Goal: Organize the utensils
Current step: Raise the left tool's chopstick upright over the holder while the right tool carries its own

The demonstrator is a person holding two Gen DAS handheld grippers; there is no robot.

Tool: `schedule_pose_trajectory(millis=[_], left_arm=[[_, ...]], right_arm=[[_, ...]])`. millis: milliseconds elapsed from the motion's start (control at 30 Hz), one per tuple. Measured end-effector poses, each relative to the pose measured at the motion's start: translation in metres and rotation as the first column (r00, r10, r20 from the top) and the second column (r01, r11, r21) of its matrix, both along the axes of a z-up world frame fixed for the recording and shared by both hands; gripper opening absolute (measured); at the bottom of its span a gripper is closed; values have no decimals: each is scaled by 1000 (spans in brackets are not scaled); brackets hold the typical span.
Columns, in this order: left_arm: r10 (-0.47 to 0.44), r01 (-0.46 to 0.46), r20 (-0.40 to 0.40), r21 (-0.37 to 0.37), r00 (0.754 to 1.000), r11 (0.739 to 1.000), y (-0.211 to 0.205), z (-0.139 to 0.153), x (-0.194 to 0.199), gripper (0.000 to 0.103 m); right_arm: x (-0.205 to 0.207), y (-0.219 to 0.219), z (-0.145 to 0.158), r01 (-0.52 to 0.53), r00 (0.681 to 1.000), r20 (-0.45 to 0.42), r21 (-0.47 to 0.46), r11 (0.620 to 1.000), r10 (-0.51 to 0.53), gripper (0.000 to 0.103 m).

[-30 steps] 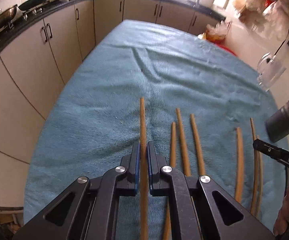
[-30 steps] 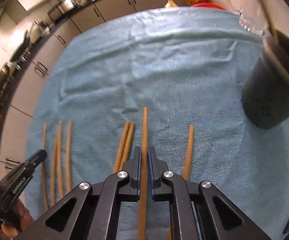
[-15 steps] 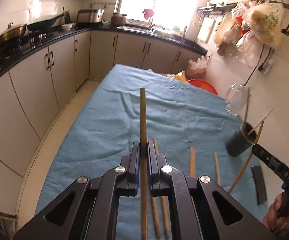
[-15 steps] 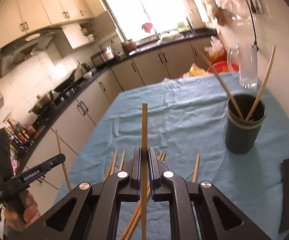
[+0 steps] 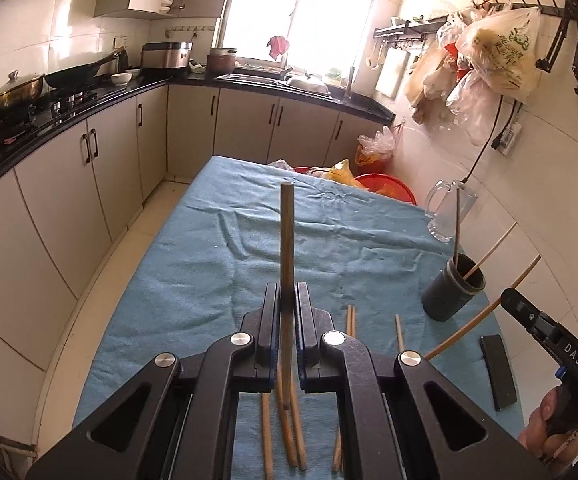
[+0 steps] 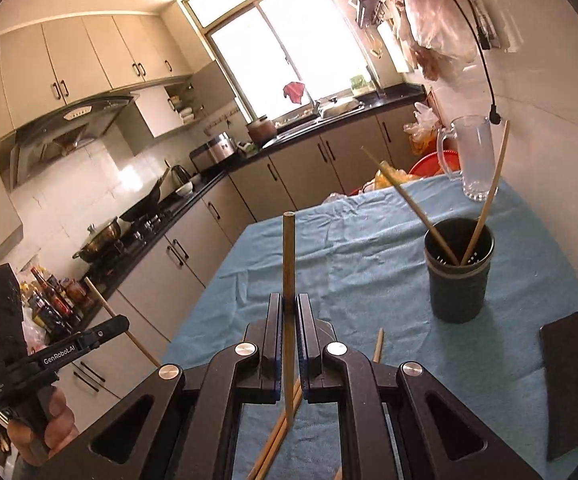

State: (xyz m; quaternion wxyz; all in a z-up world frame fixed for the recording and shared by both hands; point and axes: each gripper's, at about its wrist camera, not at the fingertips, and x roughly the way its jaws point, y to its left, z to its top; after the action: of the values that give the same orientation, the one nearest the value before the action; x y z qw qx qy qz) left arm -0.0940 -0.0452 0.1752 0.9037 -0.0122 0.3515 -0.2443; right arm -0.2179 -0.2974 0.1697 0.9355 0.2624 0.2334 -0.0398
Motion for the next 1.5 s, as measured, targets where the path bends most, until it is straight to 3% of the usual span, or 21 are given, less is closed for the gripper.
schedule_pose_trajectory(millis=[900, 1500], left_arm=[[-134, 133, 21, 37, 991, 990, -56, 13, -26, 6], [-262, 261, 51, 39, 964, 965, -124, 46, -38, 6]], right_arm=[[-43, -46, 11, 96, 993, 56, 61, 994, -99, 7], [-78, -95, 28, 197, 973, 102, 96, 976, -207, 7]])
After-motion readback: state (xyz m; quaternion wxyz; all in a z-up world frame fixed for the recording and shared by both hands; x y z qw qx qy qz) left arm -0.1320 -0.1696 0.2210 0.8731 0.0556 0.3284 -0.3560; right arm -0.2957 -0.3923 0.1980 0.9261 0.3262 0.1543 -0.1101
